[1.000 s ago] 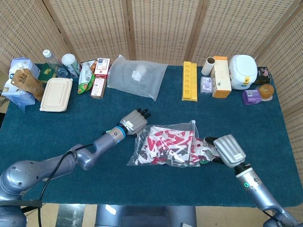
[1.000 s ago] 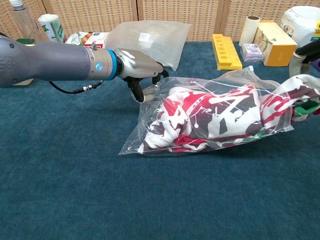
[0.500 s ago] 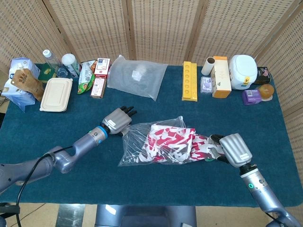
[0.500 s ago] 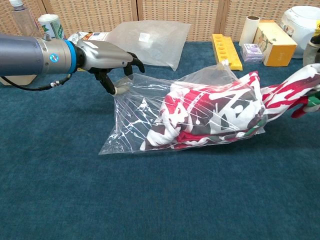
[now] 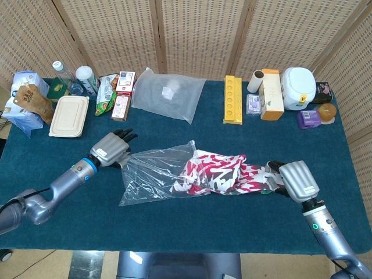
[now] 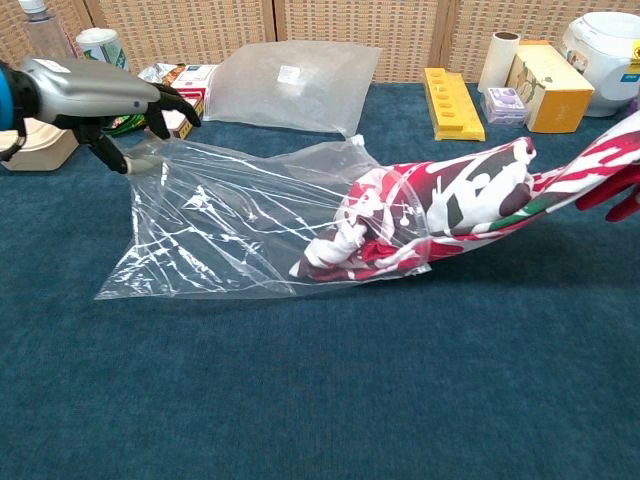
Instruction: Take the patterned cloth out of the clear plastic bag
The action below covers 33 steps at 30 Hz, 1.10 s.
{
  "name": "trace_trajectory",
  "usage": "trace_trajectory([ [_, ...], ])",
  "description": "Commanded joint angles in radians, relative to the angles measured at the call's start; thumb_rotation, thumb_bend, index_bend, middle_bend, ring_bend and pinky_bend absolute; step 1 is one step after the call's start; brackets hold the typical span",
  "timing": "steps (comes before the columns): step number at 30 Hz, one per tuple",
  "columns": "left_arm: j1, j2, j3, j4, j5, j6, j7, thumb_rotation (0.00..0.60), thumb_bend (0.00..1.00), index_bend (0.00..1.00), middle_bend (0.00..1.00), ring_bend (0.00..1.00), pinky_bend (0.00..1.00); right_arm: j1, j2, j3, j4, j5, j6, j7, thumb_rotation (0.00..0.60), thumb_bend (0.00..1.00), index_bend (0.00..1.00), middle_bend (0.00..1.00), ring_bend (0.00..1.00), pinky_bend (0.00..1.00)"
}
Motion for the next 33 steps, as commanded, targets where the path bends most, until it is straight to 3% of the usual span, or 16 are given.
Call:
trace_trajectory([
  [1, 0.053, 0.058, 0.026, -0.009, -0.002, 0.033, -0.011, 0.6, 0.5, 0.75, 0.13, 0.0, 0.16, 0.004, 0.005, 0.009, 0.002, 0.011, -0.006, 0.0, 0.6, 0.65, 0.72, 0.73, 0.88, 0.86],
  [12, 0.125, 0.109, 0.03, 0.041, -0.014, 0.044, -0.044, 0.6, 0.46, 0.74, 0.13, 0.0, 0.15, 0.012, -0.001, 0.024, 0.01, 0.044, -0.028, -0.014, 0.6, 0.65, 0.72, 0.73, 0.88, 0.86],
  [14, 0.131, 0.11, 0.022, 0.034, -0.032, 0.025, -0.058, 0.6, 0.34, 0.61, 0.13, 0.0, 0.14, 0.016, -0.001, 0.021, 0.011, 0.041, -0.036, -0.024, 0.6, 0.63, 0.69, 0.7, 0.85, 0.84],
  [15, 0.131, 0.116, 0.016, 0.016, -0.046, 0.011, -0.072, 0.6, 0.25, 0.46, 0.12, 0.0, 0.13, 0.017, -0.001, 0.017, 0.014, 0.037, -0.041, -0.034, 0.6, 0.59, 0.64, 0.65, 0.8, 0.81],
  [16, 0.131, 0.121, 0.009, 0.0, -0.057, 0.002, -0.081, 0.6, 0.17, 0.31, 0.1, 0.0, 0.11, 0.018, -0.001, 0.013, 0.017, 0.035, -0.045, -0.042, 0.6, 0.54, 0.57, 0.59, 0.73, 0.76],
  [19, 0.131, 0.134, -0.009, -0.046, -0.079, -0.01, -0.095, 0.593, 0.08, 0.06, 0.07, 0.0, 0.08, 0.021, 0.003, 0.007, 0.012, 0.041, -0.063, -0.057, 0.573, 0.34, 0.35, 0.4, 0.52, 0.55],
  [21, 0.13, 0.146, -0.023, -0.086, -0.099, -0.017, -0.092, 0.542, 0.05, 0.0, 0.06, 0.0, 0.07, 0.02, 0.014, 0.004, -0.003, 0.054, -0.077, -0.054, 0.515, 0.22, 0.22, 0.31, 0.41, 0.41],
  [22, 0.13, 0.153, -0.028, -0.102, -0.11, -0.018, -0.087, 0.48, 0.04, 0.0, 0.06, 0.0, 0.07, 0.018, 0.019, 0.004, -0.008, 0.058, -0.078, -0.051, 0.482, 0.18, 0.18, 0.27, 0.36, 0.36],
  [27, 0.148, 0.184, -0.05, -0.167, -0.173, 0.012, -0.032, 0.275, 0.03, 0.0, 0.06, 0.0, 0.07, 0.002, 0.052, -0.003, -0.027, 0.064, -0.075, -0.026, 0.381, 0.09, 0.11, 0.21, 0.27, 0.27],
  [29, 0.155, 0.201, -0.053, -0.196, -0.192, 0.011, -0.025, 0.245, 0.03, 0.0, 0.06, 0.0, 0.07, -0.006, 0.063, -0.007, -0.03, 0.061, -0.067, -0.012, 0.356, 0.07, 0.1, 0.2, 0.26, 0.25],
  [33, 0.174, 0.223, -0.06, -0.233, -0.212, 0.039, -0.013, 0.248, 0.03, 0.0, 0.06, 0.0, 0.07, -0.024, 0.079, -0.014, -0.03, 0.047, -0.044, 0.017, 0.333, 0.06, 0.1, 0.19, 0.25, 0.24],
])
